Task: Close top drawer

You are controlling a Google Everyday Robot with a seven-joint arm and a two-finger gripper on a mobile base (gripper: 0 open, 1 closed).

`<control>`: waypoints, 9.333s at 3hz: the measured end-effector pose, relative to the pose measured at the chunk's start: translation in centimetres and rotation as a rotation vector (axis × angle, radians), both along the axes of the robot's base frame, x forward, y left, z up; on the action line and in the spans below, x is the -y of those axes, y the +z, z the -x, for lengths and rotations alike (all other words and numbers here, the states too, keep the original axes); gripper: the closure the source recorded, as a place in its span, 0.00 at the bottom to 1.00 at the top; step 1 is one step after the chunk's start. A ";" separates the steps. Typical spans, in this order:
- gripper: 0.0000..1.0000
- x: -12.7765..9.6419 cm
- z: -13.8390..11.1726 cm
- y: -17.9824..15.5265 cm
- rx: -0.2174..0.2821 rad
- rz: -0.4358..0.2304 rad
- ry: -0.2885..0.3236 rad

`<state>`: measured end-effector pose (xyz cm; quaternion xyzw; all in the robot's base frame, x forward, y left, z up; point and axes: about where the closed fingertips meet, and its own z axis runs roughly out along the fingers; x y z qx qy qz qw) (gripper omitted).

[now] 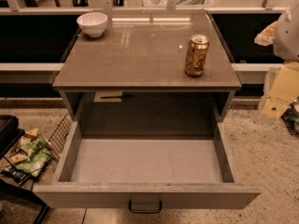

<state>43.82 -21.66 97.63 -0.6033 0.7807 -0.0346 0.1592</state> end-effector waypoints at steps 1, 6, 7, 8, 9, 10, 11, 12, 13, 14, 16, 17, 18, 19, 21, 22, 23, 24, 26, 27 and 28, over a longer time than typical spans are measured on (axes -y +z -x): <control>0.00 0.0 0.0 0.0 0.002 0.000 0.000; 0.41 4.5 13.6 -23.5 -0.085 -0.092 -0.139; 0.64 4.1 15.0 -26.6 -0.069 -0.133 -0.147; 0.87 3.5 16.0 -28.4 -0.050 -0.168 -0.149; 1.00 3.4 16.0 -28.3 -0.046 -0.167 -0.149; 1.00 3.1 16.0 -29.4 -0.070 -0.177 -0.153; 1.00 1.2 15.2 -33.2 -0.117 -0.229 -0.131; 1.00 -1.3 12.5 -38.3 -0.152 -0.342 -0.074; 1.00 -2.1 11.2 -39.8 -0.158 -0.372 -0.046; 1.00 -4.3 7.5 -41.9 -0.156 -0.427 0.028; 1.00 -6.1 2.9 -41.5 -0.121 -0.450 0.094; 1.00 -6.8 0.2 -40.5 -0.087 -0.457 0.127; 1.00 -7.8 -3.3 -38.9 -0.041 -0.459 0.168; 1.00 -9.1 -7.3 -37.2 0.004 -0.453 0.213; 1.00 -10.7 -12.5 -36.4 0.043 -0.442 0.240; 1.00 -10.7 -12.5 -36.4 0.042 -0.442 0.240; 0.82 -10.9 -12.4 -36.5 0.040 -0.444 0.242; 0.58 -11.1 -12.4 -36.6 0.037 -0.445 0.245; 0.12 -11.4 -12.3 -36.8 0.032 -0.447 0.249; 0.00 -11.5 -12.2 -36.9 0.030 -0.448 0.251; 0.00 -11.5 -12.2 -36.9 0.030 -0.448 0.251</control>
Offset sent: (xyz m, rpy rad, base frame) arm -0.0509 -0.0240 -0.0895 0.0176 0.0796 -0.0149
